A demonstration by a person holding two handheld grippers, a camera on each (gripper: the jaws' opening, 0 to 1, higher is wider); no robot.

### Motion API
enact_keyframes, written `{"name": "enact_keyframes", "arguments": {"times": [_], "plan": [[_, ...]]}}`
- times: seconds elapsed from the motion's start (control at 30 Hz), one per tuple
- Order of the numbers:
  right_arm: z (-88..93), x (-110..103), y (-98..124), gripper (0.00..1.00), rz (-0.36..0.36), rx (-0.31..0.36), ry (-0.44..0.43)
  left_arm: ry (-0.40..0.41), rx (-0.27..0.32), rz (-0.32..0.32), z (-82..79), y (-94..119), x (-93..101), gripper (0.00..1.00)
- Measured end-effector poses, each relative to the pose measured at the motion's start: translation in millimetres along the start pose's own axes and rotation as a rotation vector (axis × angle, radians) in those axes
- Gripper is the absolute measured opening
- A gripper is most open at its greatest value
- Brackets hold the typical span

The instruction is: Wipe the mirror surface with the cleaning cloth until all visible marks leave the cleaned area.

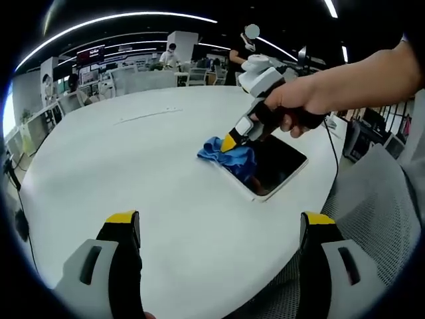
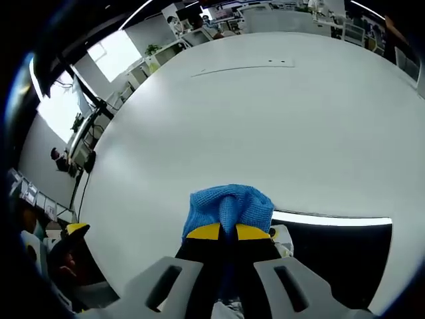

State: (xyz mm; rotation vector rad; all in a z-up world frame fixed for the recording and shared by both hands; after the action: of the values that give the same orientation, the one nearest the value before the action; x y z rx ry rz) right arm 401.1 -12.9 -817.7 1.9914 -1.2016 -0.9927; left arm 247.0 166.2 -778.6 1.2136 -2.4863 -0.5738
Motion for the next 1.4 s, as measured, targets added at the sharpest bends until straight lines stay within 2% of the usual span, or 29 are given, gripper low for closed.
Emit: {"name": "enact_keyframes", "arguments": {"times": [0.3,0.57,0.87,1.13,1.4], "plan": [[-3.9,1,-1,0.01,-0.006,0.010,0.025,0.008,-0.028,0.007,3.7,-1,-0.2,0.99],[-4.6,3,-2,0.01,-0.026,-0.001,0.017,0.027,-0.019,0.020,3.2,-1,0.5,0.99],[-9.8,7,-6,0.01,-0.055,-0.022,-0.015,0.028,-0.040,0.041,5.1,-3,3.6,0.99],[-8.8,7,-5,0.01,-0.093,-0.028,0.039,0.027,-0.043,0.038,5.3,-4,3.0,0.99],[-9.2,21,0,0.01,-0.063,-0.036,0.034,0.020,-0.046,0.026,6.1,-3,1.2,0.99]]}}
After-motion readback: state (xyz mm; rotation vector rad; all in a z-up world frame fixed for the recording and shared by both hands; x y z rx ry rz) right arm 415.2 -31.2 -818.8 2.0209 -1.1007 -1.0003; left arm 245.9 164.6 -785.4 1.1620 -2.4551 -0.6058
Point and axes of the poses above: the point that each gripper's makers call its tool centre point, and the gripper's own axes: y roughly backward along the fingers, x roughly to its right, z roughly out of its underside, the point moved 6 cm from there along y, roughly backward along the fingers, and after that the axes turned 4 degrees about x, right-handed, at the moved point
